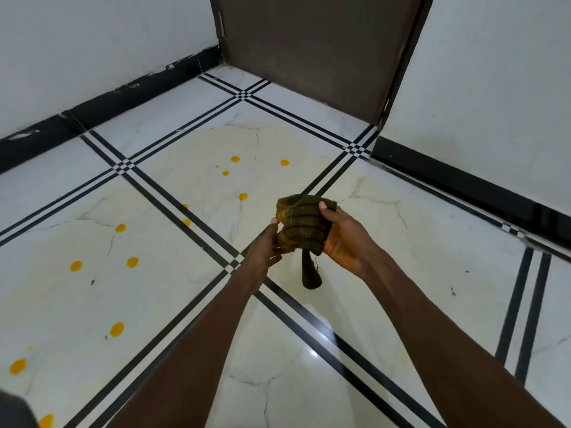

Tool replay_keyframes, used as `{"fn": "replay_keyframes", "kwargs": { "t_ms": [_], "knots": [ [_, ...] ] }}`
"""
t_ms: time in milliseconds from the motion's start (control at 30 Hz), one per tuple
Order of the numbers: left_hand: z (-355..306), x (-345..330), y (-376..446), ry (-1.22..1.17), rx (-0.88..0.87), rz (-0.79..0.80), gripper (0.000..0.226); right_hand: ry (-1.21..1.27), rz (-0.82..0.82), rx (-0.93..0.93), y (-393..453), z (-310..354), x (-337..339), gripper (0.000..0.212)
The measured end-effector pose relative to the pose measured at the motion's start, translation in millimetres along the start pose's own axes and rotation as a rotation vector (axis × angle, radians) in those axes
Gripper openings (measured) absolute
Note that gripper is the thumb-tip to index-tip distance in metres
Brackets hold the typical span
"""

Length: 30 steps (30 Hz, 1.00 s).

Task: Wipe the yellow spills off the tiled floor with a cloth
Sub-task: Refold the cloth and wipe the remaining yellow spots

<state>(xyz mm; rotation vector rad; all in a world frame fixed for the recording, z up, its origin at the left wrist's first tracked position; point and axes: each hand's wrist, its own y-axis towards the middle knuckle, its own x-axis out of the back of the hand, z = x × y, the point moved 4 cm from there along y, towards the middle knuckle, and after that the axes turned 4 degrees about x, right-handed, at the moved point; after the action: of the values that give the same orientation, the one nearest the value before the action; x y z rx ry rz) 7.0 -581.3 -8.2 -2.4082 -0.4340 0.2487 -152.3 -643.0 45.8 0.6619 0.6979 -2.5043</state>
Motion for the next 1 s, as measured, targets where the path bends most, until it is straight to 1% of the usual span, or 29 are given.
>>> {"fn": "replay_keyframes", "kwargs": {
  "t_ms": [67, 100, 133, 200, 267, 333, 400, 467, 500, 533, 600, 667, 700, 767, 833, 867, 933, 1000],
  "knots": [
    [-7, -2, 4, -0.09, -0.01, 0.055, 0.06, 0.034, 0.013, 0.018, -1, 7, -4, 0.036],
    [-10, -2, 4, -0.146, -0.034, 0.066, 0.056, 0.039, 0.007, 0.021, -1, 9, -4, 0.037],
    [-13, -1, 3, -0.18, -0.058, 0.055, 0.047, 0.016, -0.011, 0.019, 0, 11, -3, 0.035],
    [-20, 2, 2, -0.23, -0.113, 0.02, 0.027, -0.116, -0.1, 0.0, 3, 14, 8, 0.027],
    [-24, 8, 4, -0.221, -0.16, -0.024, 0.021, -0.3, -0.246, -0.031, 5, 16, 25, 0.026],
    [-29, 13, 1, -0.103, -0.204, -0.091, 0.024, -0.443, -0.345, -0.066, 5, 14, 40, 0.035],
    [-33, 15, 0, -0.014, -0.228, -0.164, 0.022, -0.491, -0.377, -0.071, 4, 12, 48, 0.05],
    [-37, 14, -1, 0.029, -0.227, -0.206, 0.024, -0.48, -0.34, -0.02, 4, 15, 50, 0.067],
    [-39, 13, -3, 0.043, -0.223, -0.216, 0.031, -0.516, -0.295, 0.015, 5, 18, 49, 0.075],
    [-41, 12, -3, 0.053, -0.222, -0.216, 0.037, -0.604, -0.246, 0.045, 6, 21, 46, 0.076],
    [-45, 13, -3, 0.097, -0.242, -0.21, 0.047, -0.871, -0.184, 0.103, 8, 26, 40, 0.065],
    [-51, 14, -5, 0.161, -0.298, -0.194, 0.051, -1.103, -0.182, 0.147, 11, 28, 37, 0.057],
    [-53, 15, -6, 0.193, -0.332, -0.174, 0.05, -1.186, -0.184, 0.162, 12, 28, 37, 0.056],
    [-57, 16, -4, 0.261, -0.397, -0.134, 0.039, -1.326, -0.183, 0.198, 14, 29, 35, 0.055],
    [-57, 19, -1, 0.307, -0.443, -0.112, 0.027, -1.42, -0.185, 0.23, 16, 26, 37, 0.048],
    [-55, 21, 0, 0.321, -0.45, -0.098, 0.026, -1.445, -0.193, 0.24, 17, 24, 38, 0.042],
    [-50, 23, 0, 0.382, -0.441, -0.085, 0.033, -1.485, -0.209, 0.262, 17, 20, 39, 0.03],
    [-47, 22, -2, 0.526, -0.465, -0.119, 0.039, -1.512, -0.219, 0.278, 16, 20, 38, 0.022]
  ]
}}
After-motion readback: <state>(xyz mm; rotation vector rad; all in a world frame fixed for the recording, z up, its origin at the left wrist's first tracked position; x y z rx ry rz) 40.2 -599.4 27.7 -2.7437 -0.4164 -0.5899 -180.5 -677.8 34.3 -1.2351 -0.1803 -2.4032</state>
